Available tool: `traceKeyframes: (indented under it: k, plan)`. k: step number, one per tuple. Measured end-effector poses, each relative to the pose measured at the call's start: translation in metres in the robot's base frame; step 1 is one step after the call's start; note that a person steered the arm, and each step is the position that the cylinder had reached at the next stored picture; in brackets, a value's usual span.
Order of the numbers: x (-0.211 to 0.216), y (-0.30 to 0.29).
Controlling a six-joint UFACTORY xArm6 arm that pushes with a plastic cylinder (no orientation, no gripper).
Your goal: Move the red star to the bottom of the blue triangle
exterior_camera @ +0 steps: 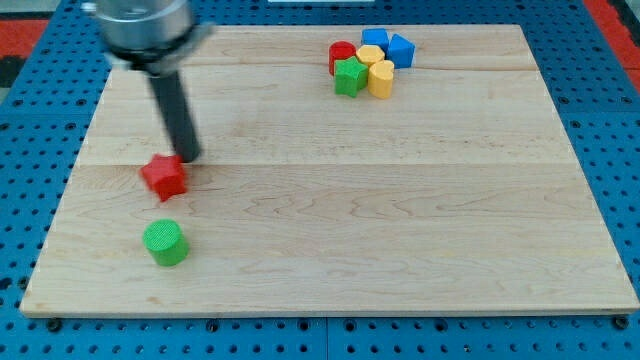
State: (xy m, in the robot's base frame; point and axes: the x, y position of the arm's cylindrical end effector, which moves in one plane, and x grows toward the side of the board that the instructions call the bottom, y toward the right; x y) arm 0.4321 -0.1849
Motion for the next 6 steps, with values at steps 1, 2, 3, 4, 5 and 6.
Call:
traceKeyframes:
  k: [1, 2, 3, 4, 5, 6]
  plan:
    - [0.006, -0.029]
    - [0.017, -0.053]
    - [0.040, -0.020]
    - [0.055, 0.042]
    - [0.061, 0.119]
    - [0.046, 0.208]
